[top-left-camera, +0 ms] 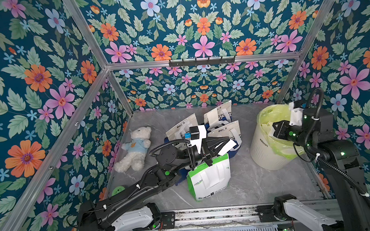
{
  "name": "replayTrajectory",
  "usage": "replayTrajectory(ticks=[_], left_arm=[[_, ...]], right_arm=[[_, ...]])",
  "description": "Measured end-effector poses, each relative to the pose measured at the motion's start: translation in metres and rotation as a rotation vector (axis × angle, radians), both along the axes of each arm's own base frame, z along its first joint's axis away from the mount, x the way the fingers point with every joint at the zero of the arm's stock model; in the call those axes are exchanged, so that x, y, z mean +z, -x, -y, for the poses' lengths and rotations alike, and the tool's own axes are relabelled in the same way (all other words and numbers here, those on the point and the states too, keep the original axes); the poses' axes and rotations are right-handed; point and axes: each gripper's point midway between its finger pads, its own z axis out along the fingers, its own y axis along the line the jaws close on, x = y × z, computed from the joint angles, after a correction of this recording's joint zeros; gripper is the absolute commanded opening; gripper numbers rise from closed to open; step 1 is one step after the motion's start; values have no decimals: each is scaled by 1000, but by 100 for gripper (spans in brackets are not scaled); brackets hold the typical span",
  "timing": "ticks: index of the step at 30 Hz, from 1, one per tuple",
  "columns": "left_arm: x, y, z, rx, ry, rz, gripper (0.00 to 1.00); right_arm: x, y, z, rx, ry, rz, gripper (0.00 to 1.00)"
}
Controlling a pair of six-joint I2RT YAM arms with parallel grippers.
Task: Shred takeout receipts and throw away
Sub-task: Place the takeout receipt in the trash bin.
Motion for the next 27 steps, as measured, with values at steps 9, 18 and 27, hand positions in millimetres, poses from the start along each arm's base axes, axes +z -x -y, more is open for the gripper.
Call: replayTrajectory(ticks=[9,18,27], left_arm=[[8,-27,62,-30,-123,11,0],[2,-67,153,-97,-210,35,0],[-31,-102,214,-114,-229,-4,0]], right_arm=[[-54,-15,49,-170,140,-137,0],[-60,-14,55,-167,165,-188,89],[-14,9,56,-196,143,-113,99]])
